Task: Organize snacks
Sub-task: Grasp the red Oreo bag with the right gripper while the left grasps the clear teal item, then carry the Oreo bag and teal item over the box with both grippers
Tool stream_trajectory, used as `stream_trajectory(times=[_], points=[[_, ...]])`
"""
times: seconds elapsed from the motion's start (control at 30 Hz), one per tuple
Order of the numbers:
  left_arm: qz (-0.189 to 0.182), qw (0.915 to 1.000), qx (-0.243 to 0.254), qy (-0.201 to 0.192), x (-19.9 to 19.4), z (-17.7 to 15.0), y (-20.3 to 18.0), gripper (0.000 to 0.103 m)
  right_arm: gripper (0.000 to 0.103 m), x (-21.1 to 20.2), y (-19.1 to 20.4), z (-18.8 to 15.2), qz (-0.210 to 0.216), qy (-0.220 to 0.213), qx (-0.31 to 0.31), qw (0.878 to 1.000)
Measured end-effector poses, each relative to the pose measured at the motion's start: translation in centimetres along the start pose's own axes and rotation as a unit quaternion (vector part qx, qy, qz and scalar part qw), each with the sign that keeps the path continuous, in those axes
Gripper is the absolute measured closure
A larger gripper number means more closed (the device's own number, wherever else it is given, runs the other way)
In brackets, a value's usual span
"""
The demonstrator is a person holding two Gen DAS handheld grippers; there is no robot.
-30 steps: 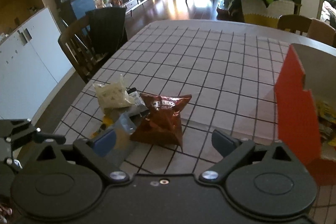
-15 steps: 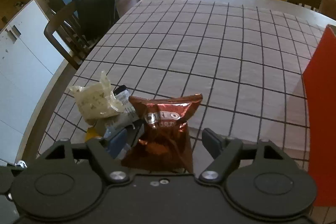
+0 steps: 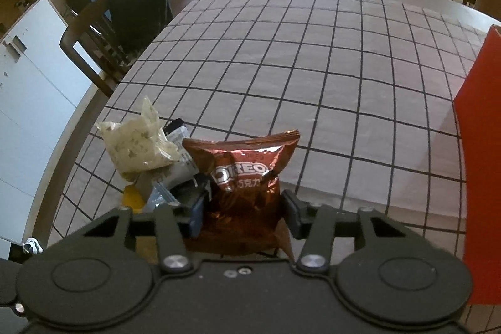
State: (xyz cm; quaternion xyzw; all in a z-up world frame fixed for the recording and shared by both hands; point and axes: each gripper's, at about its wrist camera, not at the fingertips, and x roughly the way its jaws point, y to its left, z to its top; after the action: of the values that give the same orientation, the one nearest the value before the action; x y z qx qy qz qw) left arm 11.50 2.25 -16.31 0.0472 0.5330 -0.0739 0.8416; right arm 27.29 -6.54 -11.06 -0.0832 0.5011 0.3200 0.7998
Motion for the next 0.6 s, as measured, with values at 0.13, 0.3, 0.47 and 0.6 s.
stream_trajectory(times=[0.13,0.3,0.47,0.6], points=[[-0.002,0.9999,-0.016,-0.004,0.1,0.0,0.6,0.091,0.062,-0.5,0.0,-0.3,-0.001,-0.008,-0.004,1.000],[-0.001,0.9993,-0.037,-0.011,-0.3,-0.3,1.3,0.091,0.063,-1.7,0.3,-0.8,-0.005,-0.013,-0.007,1.000],[-0.002,0.9988,-0.045,-0.019,-1.1,-0.7,1.7,0.091,0.063,-3.5,0.3,-1.5,-0.014,-0.027,-0.003,1.000],[-0.007,0.9979,-0.060,-0.024,-1.9,-1.3,2.2,0.091,0.063,-5.2,0.2,-2.3,-0.021,-0.034,0.008,0.999]])
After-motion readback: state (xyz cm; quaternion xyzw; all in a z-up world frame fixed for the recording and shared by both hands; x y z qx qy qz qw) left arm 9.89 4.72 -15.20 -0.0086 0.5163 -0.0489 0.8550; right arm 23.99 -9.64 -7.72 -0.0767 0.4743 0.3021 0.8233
